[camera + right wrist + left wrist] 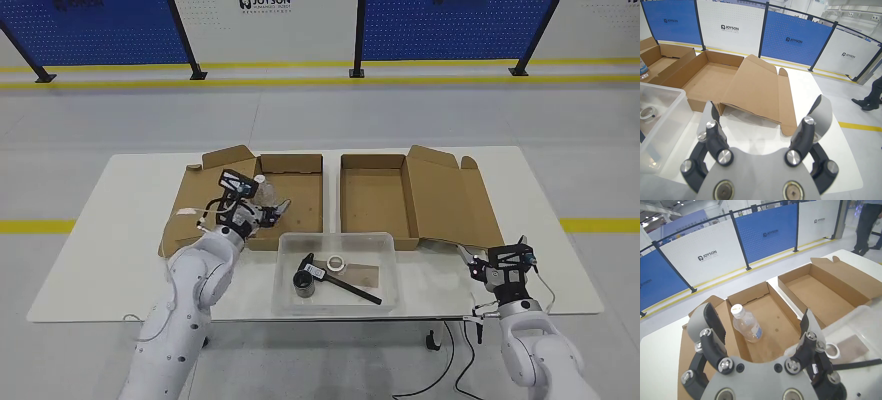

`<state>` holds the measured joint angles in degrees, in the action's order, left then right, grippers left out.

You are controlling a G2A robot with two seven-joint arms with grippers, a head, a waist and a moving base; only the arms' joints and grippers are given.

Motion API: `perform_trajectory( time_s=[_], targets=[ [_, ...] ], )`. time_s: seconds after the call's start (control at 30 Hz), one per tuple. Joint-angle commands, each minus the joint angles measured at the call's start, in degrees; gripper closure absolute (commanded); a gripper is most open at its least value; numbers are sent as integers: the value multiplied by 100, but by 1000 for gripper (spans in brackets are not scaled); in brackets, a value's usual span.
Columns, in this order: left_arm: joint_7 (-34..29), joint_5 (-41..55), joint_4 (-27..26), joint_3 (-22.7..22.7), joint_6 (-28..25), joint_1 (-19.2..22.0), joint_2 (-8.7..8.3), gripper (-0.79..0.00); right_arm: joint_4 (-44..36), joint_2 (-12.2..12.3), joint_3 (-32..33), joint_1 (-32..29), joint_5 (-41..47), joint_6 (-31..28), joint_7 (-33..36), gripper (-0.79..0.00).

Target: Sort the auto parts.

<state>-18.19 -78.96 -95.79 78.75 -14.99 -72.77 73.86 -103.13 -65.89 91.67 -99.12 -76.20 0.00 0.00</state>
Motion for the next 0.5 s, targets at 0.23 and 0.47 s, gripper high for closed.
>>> perform_trajectory(
  time_s=[0.23,0.47],
  targets=[
    [-1741,623,-1018,74,-1039,-562,-113,-785,0,0,0,0,0,0,0,-785],
    [-3021,1343,-1148,-26,-1630,-554,-183,-785,0,0,0,0,0,0,0,-785]
  ],
)
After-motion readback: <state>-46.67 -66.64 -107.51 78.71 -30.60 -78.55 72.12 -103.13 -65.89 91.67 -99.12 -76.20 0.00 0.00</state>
